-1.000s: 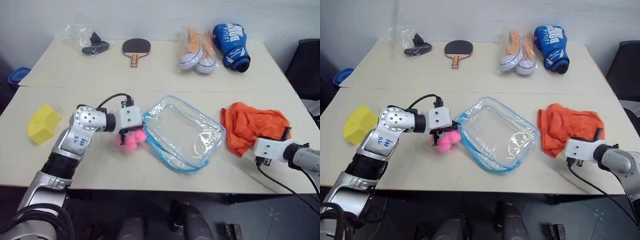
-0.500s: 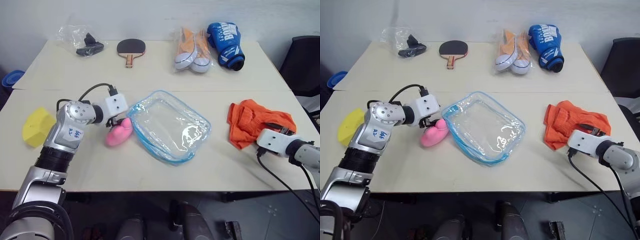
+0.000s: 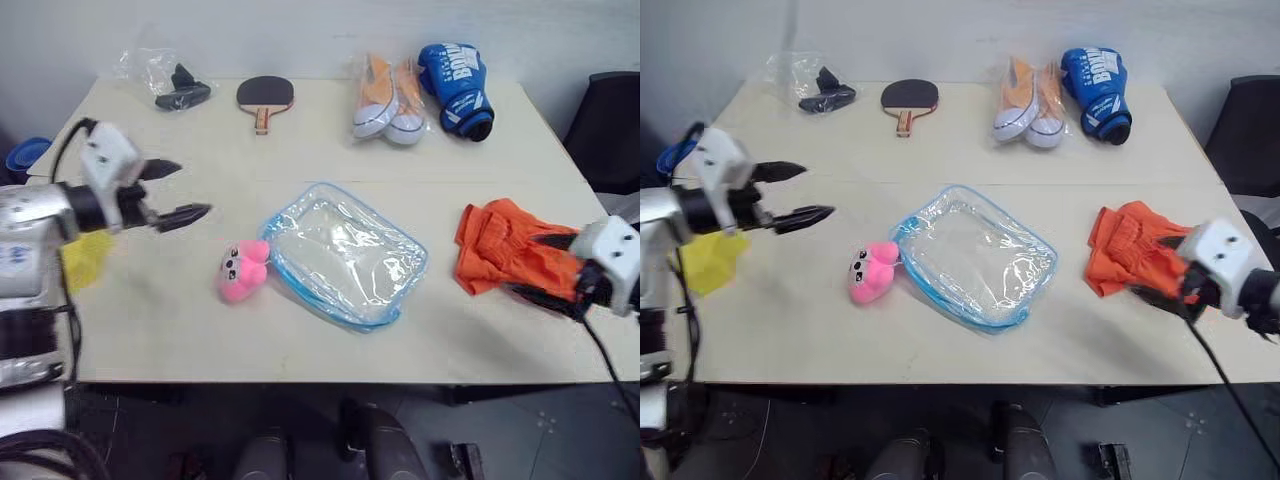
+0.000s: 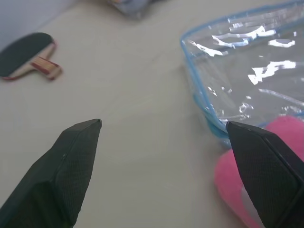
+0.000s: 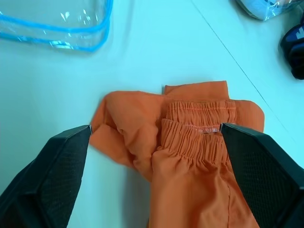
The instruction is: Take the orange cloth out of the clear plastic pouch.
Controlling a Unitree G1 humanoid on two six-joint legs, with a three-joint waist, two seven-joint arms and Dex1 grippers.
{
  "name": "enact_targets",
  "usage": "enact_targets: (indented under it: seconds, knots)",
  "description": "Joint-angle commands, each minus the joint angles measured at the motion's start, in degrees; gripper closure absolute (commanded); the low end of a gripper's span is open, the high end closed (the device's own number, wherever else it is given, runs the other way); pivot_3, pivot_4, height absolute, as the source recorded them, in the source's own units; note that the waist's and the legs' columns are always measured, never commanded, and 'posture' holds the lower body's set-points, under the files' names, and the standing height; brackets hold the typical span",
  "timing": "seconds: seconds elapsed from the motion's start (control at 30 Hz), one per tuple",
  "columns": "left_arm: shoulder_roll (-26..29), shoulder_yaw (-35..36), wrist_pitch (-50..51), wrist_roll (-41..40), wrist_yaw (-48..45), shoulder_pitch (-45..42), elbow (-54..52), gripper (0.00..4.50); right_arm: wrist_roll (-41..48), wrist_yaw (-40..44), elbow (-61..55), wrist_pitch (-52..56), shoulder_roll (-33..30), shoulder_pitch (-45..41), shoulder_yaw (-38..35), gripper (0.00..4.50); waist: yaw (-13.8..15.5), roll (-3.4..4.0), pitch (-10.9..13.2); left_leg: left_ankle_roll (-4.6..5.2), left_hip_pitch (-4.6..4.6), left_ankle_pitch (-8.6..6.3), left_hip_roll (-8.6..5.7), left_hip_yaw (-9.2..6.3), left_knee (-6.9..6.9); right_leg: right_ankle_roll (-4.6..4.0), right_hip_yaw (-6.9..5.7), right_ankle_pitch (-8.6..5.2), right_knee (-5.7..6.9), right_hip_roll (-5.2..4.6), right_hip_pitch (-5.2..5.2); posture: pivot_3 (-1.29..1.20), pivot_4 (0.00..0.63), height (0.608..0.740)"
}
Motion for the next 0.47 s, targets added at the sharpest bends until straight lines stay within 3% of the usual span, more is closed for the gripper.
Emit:
enact_targets:
  seconds: [0.03,0.2,0.47]
  knots:
    - [6.0,6.2,-0.9,-5.2,-10.8,10.0,-3.6,0.05,6.1,9.5,0.8,8.3,-2.8,5.4,-10.7,0.0,0.0,0.02,0.0,-0.01,0.01,0.0,0.01,0.0,-0.03,-0.01,-0.01,-0.01,-0.01,0.01,0.0,0.0,0.15,0.74]
    - [12.0,12.8,1.2,-8.1,-16.0,21.3,-4.8,0.05,3.1,16.0,9.0,10.5,-5.9,11.9,-17.9,0.0,0.8,-0.01,0.0,0.31,-0.02,-0.2,-0.01,-0.01,0.15,-0.01,0.01,-0.02,-0.31,-0.04,0.04,0.0,0.15,0.74]
    - [12.0,15.8,0.1,-9.0,-15.0,27.1,-5.5,0.05,-0.3,13.7,16.6,7.2,-5.5,9.9,-18.4,0.0,1.1,0.15,0.0,0.31,-0.02,-0.28,0.0,0.09,0.09,-0.02,0.08,-0.02,-0.25,-0.01,-0.06,0.0,0.15,0.74]
